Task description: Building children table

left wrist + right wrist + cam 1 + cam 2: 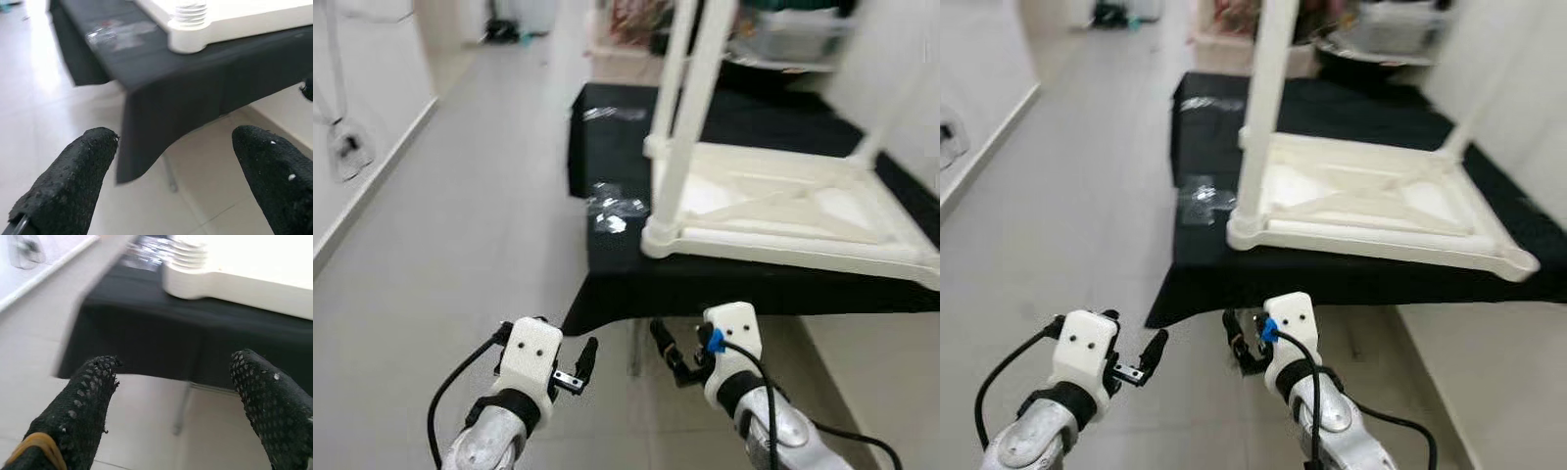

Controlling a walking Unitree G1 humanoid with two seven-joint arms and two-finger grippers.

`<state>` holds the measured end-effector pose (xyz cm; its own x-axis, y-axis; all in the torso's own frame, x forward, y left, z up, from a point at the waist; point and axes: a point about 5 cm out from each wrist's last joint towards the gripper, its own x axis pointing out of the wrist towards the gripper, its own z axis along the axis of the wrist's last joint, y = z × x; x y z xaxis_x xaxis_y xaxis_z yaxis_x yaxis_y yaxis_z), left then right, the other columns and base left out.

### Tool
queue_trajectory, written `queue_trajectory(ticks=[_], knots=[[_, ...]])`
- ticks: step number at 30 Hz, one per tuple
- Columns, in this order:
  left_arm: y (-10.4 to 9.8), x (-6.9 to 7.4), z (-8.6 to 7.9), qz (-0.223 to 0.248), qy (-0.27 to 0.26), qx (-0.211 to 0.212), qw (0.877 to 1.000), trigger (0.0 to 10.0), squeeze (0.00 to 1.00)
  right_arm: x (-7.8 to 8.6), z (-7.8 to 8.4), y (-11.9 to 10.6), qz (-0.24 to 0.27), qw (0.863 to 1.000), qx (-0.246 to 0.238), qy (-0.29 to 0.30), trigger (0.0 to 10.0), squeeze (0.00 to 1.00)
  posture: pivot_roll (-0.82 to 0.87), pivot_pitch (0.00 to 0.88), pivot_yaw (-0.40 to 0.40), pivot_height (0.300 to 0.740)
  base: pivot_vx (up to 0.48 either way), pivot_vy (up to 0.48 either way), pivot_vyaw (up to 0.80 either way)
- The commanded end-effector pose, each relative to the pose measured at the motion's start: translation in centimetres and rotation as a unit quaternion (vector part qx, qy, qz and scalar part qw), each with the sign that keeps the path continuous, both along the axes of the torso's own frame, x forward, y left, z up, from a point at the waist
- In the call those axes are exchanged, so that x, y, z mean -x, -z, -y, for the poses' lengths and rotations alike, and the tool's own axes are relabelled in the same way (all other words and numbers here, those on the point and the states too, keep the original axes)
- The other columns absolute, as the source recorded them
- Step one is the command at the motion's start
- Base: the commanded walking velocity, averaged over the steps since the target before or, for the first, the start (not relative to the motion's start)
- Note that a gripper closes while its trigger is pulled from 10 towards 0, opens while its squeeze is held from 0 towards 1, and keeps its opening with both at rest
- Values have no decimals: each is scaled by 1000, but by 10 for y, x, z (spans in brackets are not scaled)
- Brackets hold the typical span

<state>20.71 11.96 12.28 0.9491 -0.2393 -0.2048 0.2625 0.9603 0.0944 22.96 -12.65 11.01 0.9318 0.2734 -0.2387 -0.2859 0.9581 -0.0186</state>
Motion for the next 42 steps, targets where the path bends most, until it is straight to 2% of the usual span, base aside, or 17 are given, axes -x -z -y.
queue_trajectory(ticks=[1, 6, 16, 22, 24, 26, 32, 37, 42], knots=[[8, 1, 0, -14, -6, -3, 1000, 10000, 0, -5, 0, 1, 6, 1000, 1, -2, 10000, 0, 85, 0, -94, 740, 0, -315, 0], [16, -4, -2, -27, -16, 11, 999, 10000, 0, -11, 1, 7, -5, 1000, -7, 7, 10000, 0, 88, 0, -99, 740, 0, -406, 0], [23, -10, -5, -26, -18, -3, 1000, 10000, 0, -20, 10, 14, -13, 998, -24, 60, 10000, 0, 93, 0, -93, 740, 0, -433, 0], [26, -13, -17, -28, -64, 19, 997, 10000, 0, -24, 18, 17, -21, 995, -47, 89, 10000, 0, 101, 0, -93, 740, 0, -137, 0], [24, -14, -22, -22, -78, 25, 996, 10000, 0, -29, 21, 14, -9, 994, -46, 97, 10000, 0, 103, 0, -91, 740, 0, 0, 0], [24, -14, -22, -21, -78, 25, 996, 10000, 0, -29, 21, 13, -8, 994, -46, 98, 10000, 0, 103, 0, -91, 740, 0, 0, 0], [19, -9, -19, -2, -76, 24, 997, 10000, 0, -19, 0, 13, 0, 999, -35, 3, 10000, 0, 103, 0, -91, 740, 0, 0, 0], [17, -6, -17, 0, -74, 20, 997, 10000, 0, -17, -1, 14, -7, 999, -36, -8, 10000, 0, 99, 0, -93, 740, 0, 0, 0], [21, -6, -13, -10, -67, 26, 997, 10000, 0, -22, 4, 20, -28, 998, -55, 16, 10000, 0, 98, 0, -97, 740, -228, 0, 0]])
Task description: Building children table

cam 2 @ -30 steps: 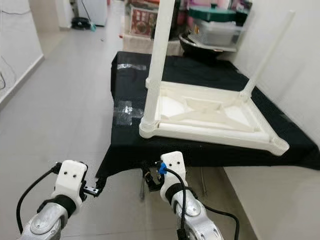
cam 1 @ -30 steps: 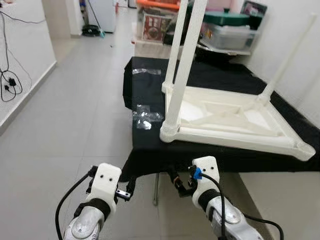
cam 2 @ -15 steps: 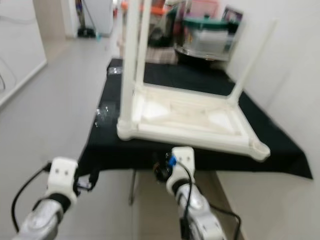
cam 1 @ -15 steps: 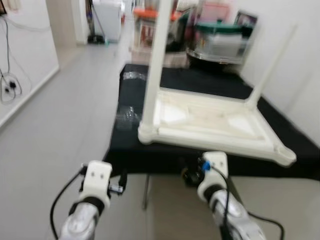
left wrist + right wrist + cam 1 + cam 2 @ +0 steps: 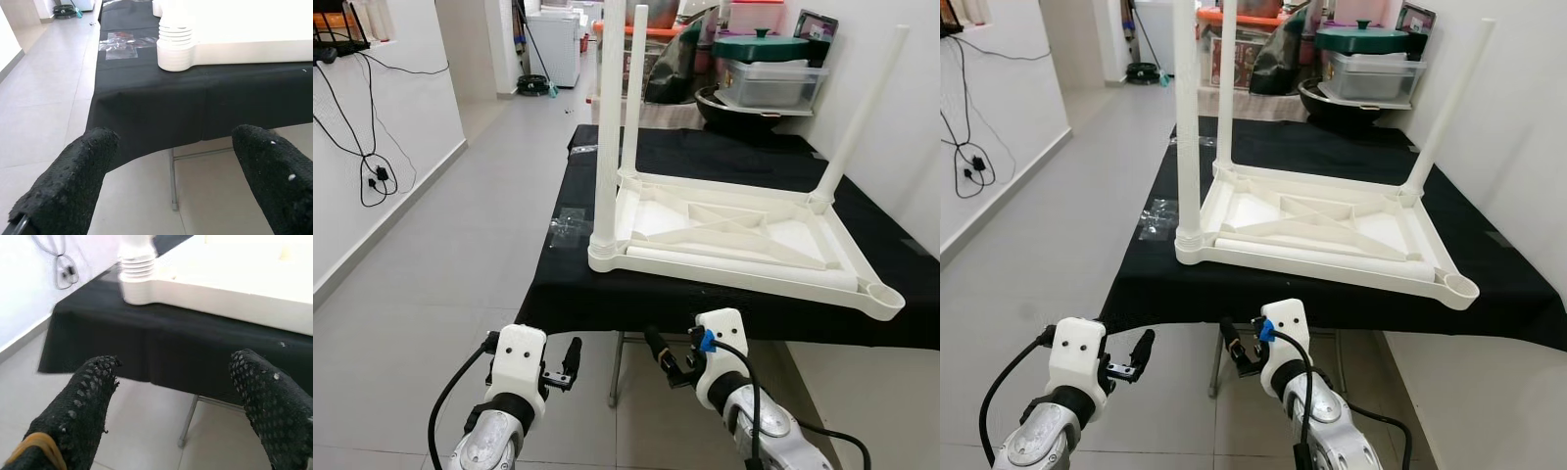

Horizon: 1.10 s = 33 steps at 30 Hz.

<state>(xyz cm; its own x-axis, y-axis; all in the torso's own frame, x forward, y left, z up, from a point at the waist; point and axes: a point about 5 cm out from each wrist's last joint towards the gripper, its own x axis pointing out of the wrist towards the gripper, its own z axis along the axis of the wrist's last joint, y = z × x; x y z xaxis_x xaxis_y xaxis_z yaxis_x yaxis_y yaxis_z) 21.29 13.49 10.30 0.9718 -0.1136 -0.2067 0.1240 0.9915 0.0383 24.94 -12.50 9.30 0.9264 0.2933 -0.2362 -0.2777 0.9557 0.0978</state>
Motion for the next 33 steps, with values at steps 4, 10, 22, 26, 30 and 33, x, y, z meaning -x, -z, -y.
queue_trajectory(ticks=[4, 10, 22, 26, 30, 33], knots=[[3, -1, 3, -10, 6, 0, 1000, 10000, 0, -3, 5, 3, -9, 1000, 4, 12, 10000, 0, 95, 0, -96, 740, -454, 0, 0], [3, -2, 4, -14, 10, -8, 1000, 10000, 0, -3, 5, 0, 4, 1000, 12, 13, 10000, 0, 93, 0, -92, 740, -460, 0, 0], [1, -4, 5, -9, 12, -18, 1000, 10000, 0, -3, 3, -2, 14, 1000, 14, 8, 10000, 0, 94, 0, -95, 740, -172, 0, 0], [1, -5, 5, -9, 13, -20, 1000, 10000, 0, -3, 3, -2, 17, 1000, 15, 9, 10000, 0, 93, 0, -94, 740, 0, 0, 0], [0, -5, 5, -4, 15, -20, 1000, 10000, 0, -3, 3, -2, 19, 1000, 20, 12, 10000, 0, 92, 0, -95, 740, 0, 0, 0], [-2, -5, 6, 2, 14, -22, 1000, 10000, 0, -2, 6, -2, 20, 999, 26, 24, 10000, 0, 92, 0, -96, 740, 0, 0, -800]])
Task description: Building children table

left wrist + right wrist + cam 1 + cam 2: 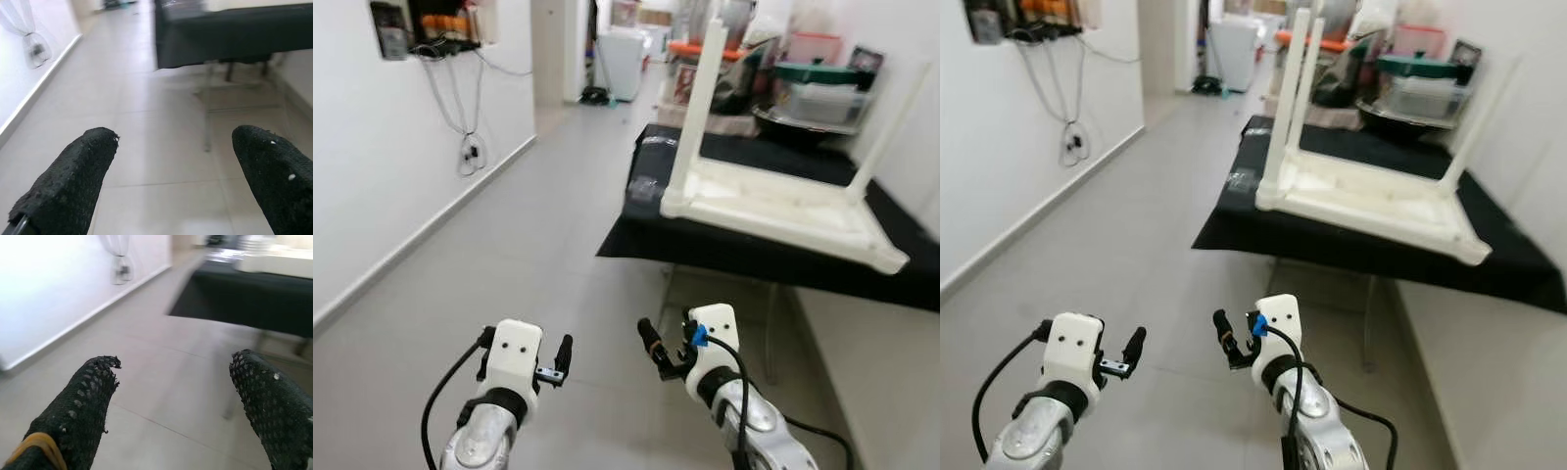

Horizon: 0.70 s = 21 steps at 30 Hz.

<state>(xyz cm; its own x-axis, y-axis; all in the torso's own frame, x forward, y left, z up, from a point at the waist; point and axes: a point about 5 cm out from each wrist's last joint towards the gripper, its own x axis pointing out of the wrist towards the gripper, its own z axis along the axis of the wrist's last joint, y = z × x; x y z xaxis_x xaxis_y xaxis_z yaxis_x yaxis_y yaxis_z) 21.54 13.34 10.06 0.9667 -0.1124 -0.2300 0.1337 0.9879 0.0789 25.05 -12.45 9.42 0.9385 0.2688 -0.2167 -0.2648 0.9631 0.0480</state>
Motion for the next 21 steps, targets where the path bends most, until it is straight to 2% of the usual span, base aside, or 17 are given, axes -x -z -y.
queue_trajectory(ticks=[1, 4, 5, 12, 16, 17, 19, 21], knots=[[-6, -2, 4, 17, 8, 1, 1000, 10000, 0, -1, 5, -1, 5, 1000, 7, 11, 10000, 0, 88, 0, -96, 740, 0, 0, -800], [-7, -3, 4, 21, 7, 1, 1000, 10000, 0, -1, 4, -2, 7, 1000, 9, 7, 10000, 0, 88, 0, -96, 740, 0, 0, -800], [-9, -3, 3, 30, -1, 1, 1000, 10000, 0, -1, 2, -5, 23, 1000, 14, -4, 10000, 0, 86, 0, -97, 740, 0, 0, 0], [-9, -3, -1, 33, -21, 0, 999, 10000, 0, 0, 1, -5, 30, 999, 18, -12, 10000, 0, 92, 0, -100, 740, 0, 0, 0], [-14, -4, -13, 58, -63, -23, 996, 10000, 0, -3, 2, -4, 24, 1000, 9, -1, 10000, 0, 94, 0, -99, 740, 0, 0, 0], [-17, -5, -20, 66, -84, -29, 994, 10000, 0, -6, 5, -3, 23, 1000, 7, 11, 10000, 0, 95, 0, -98, 740, 251, 0, 0], [-17, -5, -20, 66, -84, -29, 994, 10000, 0, -6, 5, -3, 23, 1000, 7, 11, 10000, 0, 95, 0, -98, 740, 251, 0, 0], [-23, -8, -37, 81, -126, -45, 988, 10000, 0, -12, 16, -6, 30, 999, 11, 44, 10000, 0, 102, 0, -102, 740, 259, 0, 0]])
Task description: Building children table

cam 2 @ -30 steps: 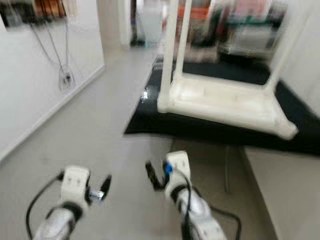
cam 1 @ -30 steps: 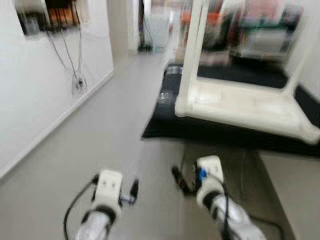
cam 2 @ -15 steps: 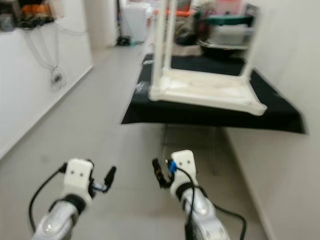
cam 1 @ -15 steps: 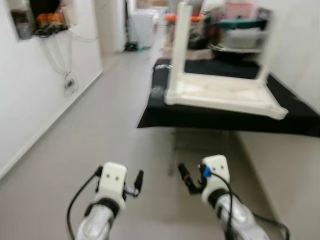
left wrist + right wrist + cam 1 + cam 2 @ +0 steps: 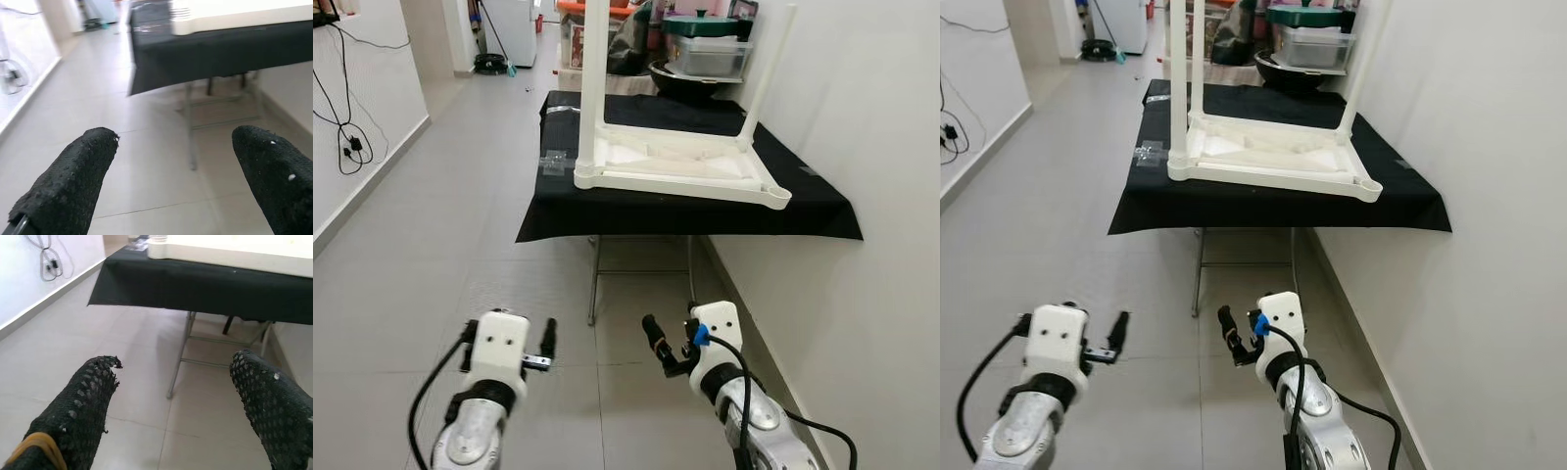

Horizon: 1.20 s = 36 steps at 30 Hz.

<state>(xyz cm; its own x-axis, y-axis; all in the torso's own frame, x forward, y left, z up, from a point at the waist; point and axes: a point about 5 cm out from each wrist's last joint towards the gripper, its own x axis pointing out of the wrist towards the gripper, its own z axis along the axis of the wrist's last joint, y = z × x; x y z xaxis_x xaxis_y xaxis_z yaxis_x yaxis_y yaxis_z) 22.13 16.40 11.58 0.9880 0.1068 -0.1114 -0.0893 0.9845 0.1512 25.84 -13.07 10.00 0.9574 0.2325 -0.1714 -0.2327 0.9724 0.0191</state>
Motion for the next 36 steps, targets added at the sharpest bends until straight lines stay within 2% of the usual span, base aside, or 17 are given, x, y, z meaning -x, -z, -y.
queue_trajectory(ticks=[1, 3, 6, 16, 36], knots=[[-8, -2, -6, 20, -21, -11, 1000, 10000, 0, -4, 9, 0, 4, 1000, 2, 26, 10000, 0, 102, 0, -102, 740, 259, 0, 0], [-13, -4, -21, 32, -52, -28, 998, 10000, 0, -10, 20, -3, 16, 998, 4, 56, 10000, 0, 107, 0, -103, 740, 277, 0, 0], [-14, -6, -27, 34, -61, -35, 997, 10000, 0, -15, 24, -6, 25, 997, 5, 66, 10000, 0, 103, 0, -104, 740, 281, 0, 0], [-13, -7, -17, 37, -45, -26, 998, 10000, 0, -17, 23, -5, 26, 997, 6, 69, 10000, 0, 104, 0, -104, 740, 286, 0, 0], [-13, -10, -15, 35, -35, -24, 999, 10000, 0, -19, 22, -3, 28, 997, 2, 73, 10000, 0, 106, 0, -99, 740, 277, 0, 0]])
